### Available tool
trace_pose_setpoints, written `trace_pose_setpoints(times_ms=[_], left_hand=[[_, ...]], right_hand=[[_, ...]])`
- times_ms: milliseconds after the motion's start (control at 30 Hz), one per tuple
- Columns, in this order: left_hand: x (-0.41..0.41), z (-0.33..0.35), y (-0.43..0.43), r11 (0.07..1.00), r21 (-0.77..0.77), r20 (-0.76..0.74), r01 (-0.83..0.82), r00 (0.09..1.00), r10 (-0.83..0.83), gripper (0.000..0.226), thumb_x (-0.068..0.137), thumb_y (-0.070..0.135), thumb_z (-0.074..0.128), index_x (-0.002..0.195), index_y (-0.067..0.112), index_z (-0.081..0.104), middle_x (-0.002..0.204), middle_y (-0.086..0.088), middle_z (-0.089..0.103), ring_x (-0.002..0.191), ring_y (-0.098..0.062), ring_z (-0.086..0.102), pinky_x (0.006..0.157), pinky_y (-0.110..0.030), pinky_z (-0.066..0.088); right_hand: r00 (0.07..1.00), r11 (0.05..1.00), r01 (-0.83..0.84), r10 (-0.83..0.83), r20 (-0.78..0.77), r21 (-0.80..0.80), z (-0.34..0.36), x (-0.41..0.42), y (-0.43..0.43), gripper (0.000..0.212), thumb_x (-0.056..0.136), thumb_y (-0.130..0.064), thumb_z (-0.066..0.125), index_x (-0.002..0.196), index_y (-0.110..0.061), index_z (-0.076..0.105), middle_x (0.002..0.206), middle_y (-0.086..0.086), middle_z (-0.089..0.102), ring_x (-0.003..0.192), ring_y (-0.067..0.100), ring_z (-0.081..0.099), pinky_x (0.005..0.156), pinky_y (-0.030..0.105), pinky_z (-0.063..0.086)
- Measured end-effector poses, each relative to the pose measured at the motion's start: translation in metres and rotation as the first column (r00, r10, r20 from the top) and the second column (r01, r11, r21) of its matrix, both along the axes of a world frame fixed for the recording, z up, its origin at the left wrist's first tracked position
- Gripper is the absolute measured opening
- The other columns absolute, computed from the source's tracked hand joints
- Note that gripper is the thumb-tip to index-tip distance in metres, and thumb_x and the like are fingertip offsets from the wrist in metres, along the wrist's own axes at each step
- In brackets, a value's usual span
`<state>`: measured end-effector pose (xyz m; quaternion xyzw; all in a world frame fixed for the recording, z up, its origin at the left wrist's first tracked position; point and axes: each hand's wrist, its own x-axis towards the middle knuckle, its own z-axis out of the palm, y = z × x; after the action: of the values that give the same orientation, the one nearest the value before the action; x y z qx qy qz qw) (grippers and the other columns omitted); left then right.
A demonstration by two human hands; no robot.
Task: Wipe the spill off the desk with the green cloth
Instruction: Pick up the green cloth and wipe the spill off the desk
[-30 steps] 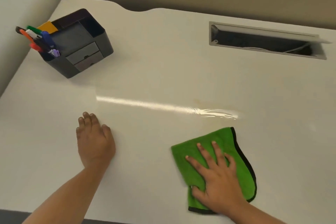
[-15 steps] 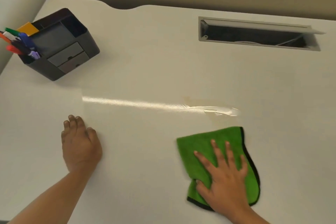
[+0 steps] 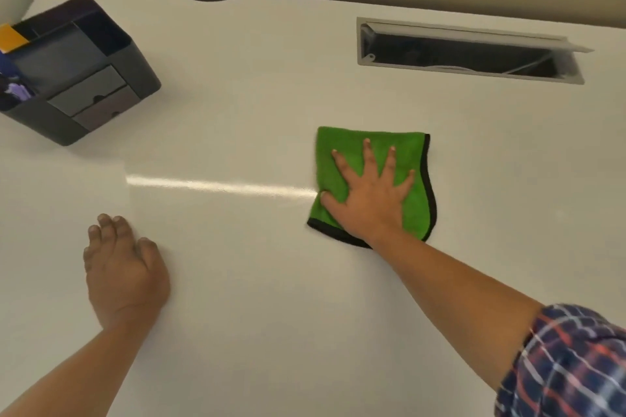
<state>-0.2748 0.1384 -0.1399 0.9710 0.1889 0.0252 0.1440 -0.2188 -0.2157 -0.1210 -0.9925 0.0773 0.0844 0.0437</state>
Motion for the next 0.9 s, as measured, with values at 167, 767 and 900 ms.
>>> trace_pose_setpoints(times_ms=[167, 767, 900], left_hand=[[-0.001, 0.003, -0.001, 1.0, 0.008, -0.004, 0.016, 1.0, -0.016, 0.064, 0.092, 0.029, 0.02, 0.146, -0.003, 0.028, 0.158, -0.02, 0.023, 0.146, -0.034, 0.015, 0.12, -0.045, 0.012], [0.0, -0.005, 0.001, 1.0, 0.017, 0.003, -0.003, 1.0, 0.003, 0.062, 0.092, 0.03, 0.02, 0.145, -0.002, 0.03, 0.157, -0.02, 0.025, 0.146, -0.033, 0.016, 0.119, -0.044, 0.012], [0.0, -0.002, 0.001, 1.0, -0.003, 0.007, -0.022, 1.0, 0.022, 0.063, 0.094, 0.034, 0.019, 0.147, 0.003, 0.03, 0.159, -0.014, 0.023, 0.148, -0.028, 0.014, 0.12, -0.042, 0.012]], right_hand=[[0.969, 0.969, -0.241, 0.237, 0.067, 0.055, 0.0, -0.05, 0.019, 0.076, 0.081, -0.078, 0.037, 0.152, -0.054, 0.023, 0.169, 0.003, 0.017, 0.153, 0.043, 0.006, 0.111, 0.079, 0.005], [0.963, 0.963, 0.267, -0.267, -0.019, -0.024, -0.001, 0.027, -0.09, 0.09, 0.073, -0.09, 0.02, 0.153, -0.052, 0.008, 0.169, 0.006, 0.008, 0.149, 0.054, 0.002, 0.109, 0.082, 0.01], [1.0, 1.0, -0.03, 0.03, 0.005, -0.004, 0.0, 0.041, -0.012, 0.084, 0.074, -0.086, 0.027, 0.151, -0.056, 0.014, 0.167, 0.007, 0.016, 0.149, 0.053, 0.004, 0.11, 0.079, 0.008]])
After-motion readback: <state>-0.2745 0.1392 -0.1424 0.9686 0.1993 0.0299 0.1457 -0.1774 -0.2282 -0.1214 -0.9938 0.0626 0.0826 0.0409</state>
